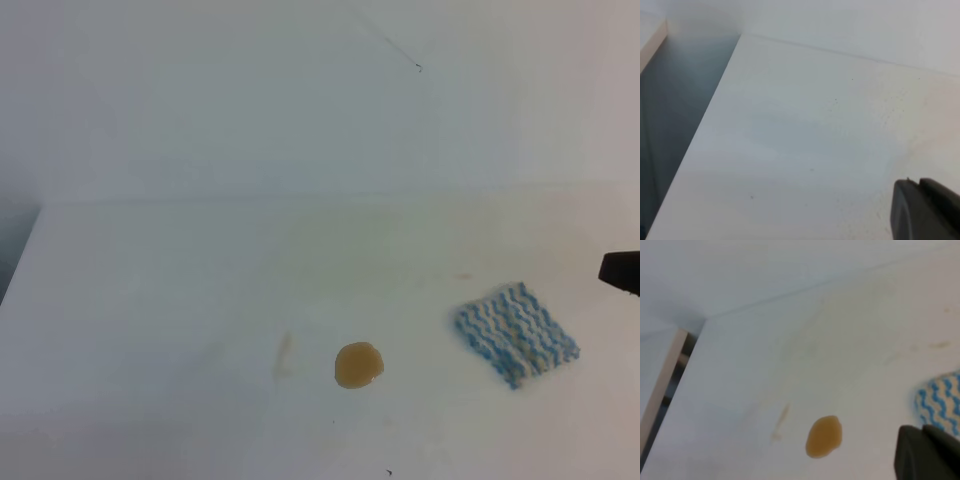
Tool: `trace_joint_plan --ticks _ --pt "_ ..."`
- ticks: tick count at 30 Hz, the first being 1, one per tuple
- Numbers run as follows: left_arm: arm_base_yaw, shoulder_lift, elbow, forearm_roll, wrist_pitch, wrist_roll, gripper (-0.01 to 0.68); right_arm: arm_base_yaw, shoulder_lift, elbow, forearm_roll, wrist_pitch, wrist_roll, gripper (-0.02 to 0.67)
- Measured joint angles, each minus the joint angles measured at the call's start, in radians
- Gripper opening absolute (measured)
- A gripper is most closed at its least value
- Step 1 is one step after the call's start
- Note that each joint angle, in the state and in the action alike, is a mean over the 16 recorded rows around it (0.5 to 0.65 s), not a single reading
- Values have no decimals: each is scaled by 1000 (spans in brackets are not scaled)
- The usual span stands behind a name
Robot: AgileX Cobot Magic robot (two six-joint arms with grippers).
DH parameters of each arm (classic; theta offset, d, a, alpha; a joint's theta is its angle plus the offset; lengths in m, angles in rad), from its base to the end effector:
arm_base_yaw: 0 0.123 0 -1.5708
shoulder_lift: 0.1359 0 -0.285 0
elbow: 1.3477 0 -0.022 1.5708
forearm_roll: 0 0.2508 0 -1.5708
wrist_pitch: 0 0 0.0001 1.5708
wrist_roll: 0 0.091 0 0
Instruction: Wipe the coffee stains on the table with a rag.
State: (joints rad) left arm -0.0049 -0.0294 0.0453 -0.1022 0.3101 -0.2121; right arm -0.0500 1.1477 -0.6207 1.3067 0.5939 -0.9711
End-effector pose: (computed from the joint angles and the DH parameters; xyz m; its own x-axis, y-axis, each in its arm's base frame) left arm 0.0536 -0.0031 0.1716 -0.2346 -0.3033 -0.9236 -0.0381 0.9522 -0.3030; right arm 0.2203 0.0383 0.2653 -0.6644 0.2696 -0.6971 -0.2214 0.8199 0.5281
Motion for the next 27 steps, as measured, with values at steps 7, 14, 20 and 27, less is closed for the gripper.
trace_joint_plan --ticks 7,14,20,27 --pt "0 0 0 0 0 0 1 64 103 -14 4 -23 -100 -3" --pt "0 0 0 0 0 0 1 193 193 -75 -127 -109 -58 -3" --pt "0 0 0 0 0 0 1 286 286 -169 -372 -151 153 -3" --pt "0 0 0 0 0 0 1 321 394 -300 -791 -69 522 -2"
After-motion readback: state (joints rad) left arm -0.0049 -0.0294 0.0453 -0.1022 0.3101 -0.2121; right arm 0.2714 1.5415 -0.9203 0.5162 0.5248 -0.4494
